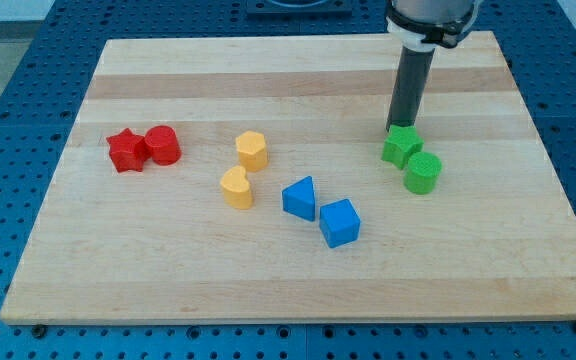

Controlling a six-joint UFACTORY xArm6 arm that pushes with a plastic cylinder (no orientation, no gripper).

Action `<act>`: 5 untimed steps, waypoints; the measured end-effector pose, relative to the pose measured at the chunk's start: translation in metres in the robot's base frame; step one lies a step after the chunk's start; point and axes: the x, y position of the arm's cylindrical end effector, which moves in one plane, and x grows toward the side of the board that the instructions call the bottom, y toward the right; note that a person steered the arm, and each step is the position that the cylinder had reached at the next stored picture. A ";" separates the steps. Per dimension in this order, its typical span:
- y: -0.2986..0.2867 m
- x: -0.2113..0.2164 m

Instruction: Move the arm to the right of the yellow hexagon

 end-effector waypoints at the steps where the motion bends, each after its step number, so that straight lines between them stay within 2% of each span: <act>1: 0.000 0.007; 2: 0.000 0.015; 3: 0.000 0.004; 4: -0.024 -0.022; 5: -0.062 -0.019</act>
